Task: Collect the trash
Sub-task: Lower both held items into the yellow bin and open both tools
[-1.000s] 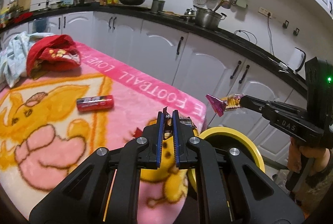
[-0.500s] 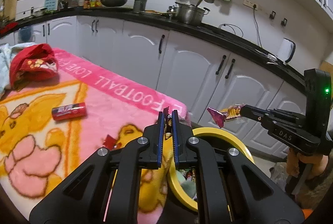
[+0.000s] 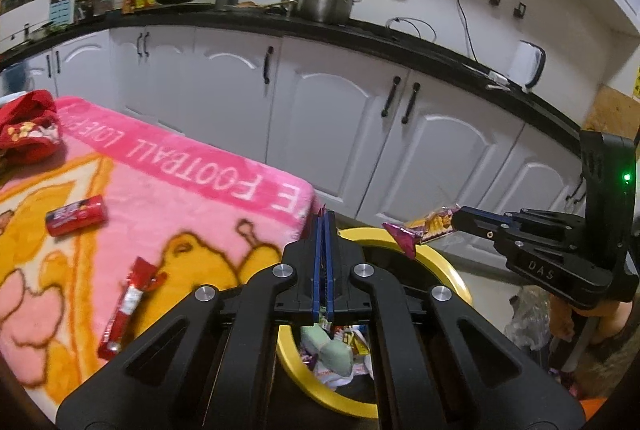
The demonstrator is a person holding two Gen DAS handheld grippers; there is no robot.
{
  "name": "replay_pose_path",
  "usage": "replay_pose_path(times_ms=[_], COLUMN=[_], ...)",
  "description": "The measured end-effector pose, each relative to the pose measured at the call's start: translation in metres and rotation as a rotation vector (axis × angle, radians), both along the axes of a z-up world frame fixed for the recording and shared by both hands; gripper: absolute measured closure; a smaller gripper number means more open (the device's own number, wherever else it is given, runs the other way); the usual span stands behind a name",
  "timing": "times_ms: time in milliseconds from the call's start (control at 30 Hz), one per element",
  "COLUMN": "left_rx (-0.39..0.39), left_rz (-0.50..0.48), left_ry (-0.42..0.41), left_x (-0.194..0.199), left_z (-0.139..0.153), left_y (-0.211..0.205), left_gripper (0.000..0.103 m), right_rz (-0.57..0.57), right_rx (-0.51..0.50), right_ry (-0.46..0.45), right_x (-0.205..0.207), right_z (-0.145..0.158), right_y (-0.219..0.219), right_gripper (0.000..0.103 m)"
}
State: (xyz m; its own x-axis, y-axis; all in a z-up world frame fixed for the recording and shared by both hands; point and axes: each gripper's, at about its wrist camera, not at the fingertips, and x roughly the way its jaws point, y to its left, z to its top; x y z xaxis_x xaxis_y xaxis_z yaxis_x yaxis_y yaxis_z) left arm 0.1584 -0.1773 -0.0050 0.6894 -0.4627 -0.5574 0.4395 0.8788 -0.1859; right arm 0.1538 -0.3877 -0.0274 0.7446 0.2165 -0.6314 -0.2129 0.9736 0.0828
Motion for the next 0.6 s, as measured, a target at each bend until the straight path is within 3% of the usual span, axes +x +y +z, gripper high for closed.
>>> replay_pose_path(times_ms=[600], left_rx=[0.022], left_rz=[-0.095], left_ry=[0.074], left_x=[0.010], left_z=[-0.030], left_y=[-0.041], left_gripper=[0.103], right_rz=[-0.022], right_rx=[-0.035], right_ry=[0.135], right_x=[-0.007], right_z=[-0.053], right_y=[-0.018], right_gripper=[0.098])
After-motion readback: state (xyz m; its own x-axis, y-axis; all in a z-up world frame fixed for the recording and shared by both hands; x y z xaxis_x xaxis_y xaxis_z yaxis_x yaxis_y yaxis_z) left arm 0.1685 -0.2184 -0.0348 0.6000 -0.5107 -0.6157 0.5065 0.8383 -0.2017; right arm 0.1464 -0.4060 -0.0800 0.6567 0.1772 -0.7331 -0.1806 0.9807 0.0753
